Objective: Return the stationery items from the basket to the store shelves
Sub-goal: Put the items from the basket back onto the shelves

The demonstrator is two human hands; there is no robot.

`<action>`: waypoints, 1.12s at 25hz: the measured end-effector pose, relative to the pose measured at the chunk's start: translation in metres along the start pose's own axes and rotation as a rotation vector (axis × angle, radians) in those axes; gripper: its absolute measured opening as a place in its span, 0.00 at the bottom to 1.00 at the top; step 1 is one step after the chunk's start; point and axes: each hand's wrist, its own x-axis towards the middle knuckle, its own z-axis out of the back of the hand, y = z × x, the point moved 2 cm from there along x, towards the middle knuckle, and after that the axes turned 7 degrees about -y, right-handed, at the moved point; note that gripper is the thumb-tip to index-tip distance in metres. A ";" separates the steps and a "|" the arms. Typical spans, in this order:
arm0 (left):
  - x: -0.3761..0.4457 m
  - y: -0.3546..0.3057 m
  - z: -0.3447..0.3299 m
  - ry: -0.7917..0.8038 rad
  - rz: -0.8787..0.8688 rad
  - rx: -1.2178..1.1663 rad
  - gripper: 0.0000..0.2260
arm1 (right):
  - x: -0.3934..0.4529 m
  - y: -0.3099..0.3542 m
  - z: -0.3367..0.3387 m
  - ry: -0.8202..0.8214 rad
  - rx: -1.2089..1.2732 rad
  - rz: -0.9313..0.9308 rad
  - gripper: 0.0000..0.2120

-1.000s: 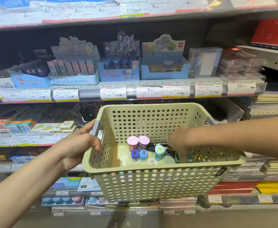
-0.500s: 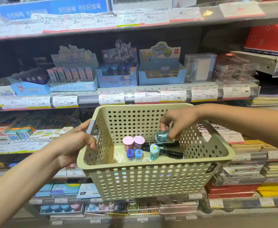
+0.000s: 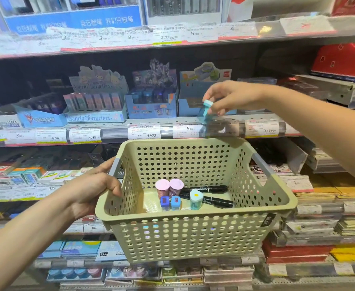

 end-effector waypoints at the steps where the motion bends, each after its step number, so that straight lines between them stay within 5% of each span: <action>1: 0.000 0.000 0.000 0.000 -0.002 0.005 0.36 | 0.006 0.001 0.006 -0.049 -0.036 0.001 0.11; 9: -0.003 -0.004 -0.001 0.006 0.006 0.008 0.33 | 0.047 -0.007 0.016 -0.332 -0.402 0.026 0.19; 28: 0.001 -0.001 0.002 -0.006 0.022 0.007 0.32 | 0.079 -0.026 -0.006 -0.325 -0.527 -0.032 0.19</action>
